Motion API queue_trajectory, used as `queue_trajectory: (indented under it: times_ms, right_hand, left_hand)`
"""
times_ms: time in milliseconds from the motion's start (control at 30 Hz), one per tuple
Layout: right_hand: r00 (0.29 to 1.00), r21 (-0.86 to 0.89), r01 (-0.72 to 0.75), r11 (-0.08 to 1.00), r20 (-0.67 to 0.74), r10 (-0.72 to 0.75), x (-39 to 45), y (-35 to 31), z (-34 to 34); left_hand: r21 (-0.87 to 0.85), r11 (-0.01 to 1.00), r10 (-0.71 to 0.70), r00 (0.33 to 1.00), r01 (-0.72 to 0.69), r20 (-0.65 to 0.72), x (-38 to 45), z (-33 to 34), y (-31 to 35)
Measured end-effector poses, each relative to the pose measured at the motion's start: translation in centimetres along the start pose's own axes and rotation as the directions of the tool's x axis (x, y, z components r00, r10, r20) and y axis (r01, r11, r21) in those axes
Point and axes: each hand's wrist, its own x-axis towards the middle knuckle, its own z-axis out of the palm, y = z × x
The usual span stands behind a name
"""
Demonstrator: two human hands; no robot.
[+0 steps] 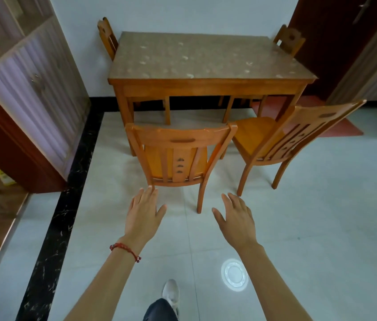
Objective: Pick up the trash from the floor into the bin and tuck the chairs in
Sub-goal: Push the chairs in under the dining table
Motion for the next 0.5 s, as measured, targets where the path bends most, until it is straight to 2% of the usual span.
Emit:
queue_trajectory:
  times_ms: [267, 367, 500]
  right_hand:
    - [0.999, 0.052, -0.017, 0.999, -0.039, 0.019, 10.0, -1.7, -0.9]
    - [0.998, 0.125, -0.032, 0.992, -0.043, 0.037, 12.4, -2.1, -1.3]
    - [0.994, 0.303, -0.107, 0.947, 0.006, 0.111, 15.6, -2.0, -2.1]
  left_hand:
    - [-0.049, 0.999, 0.011, 1.0, -0.012, -0.015, 10.0, -1.4, -0.4]
    - [-0.095, 0.995, -0.028, 1.0, 0.027, -0.006, 12.7, -1.5, -0.4]
    - [-0.151, 0.984, -0.093, 0.996, 0.091, -0.005, 15.6, -1.1, 0.0]
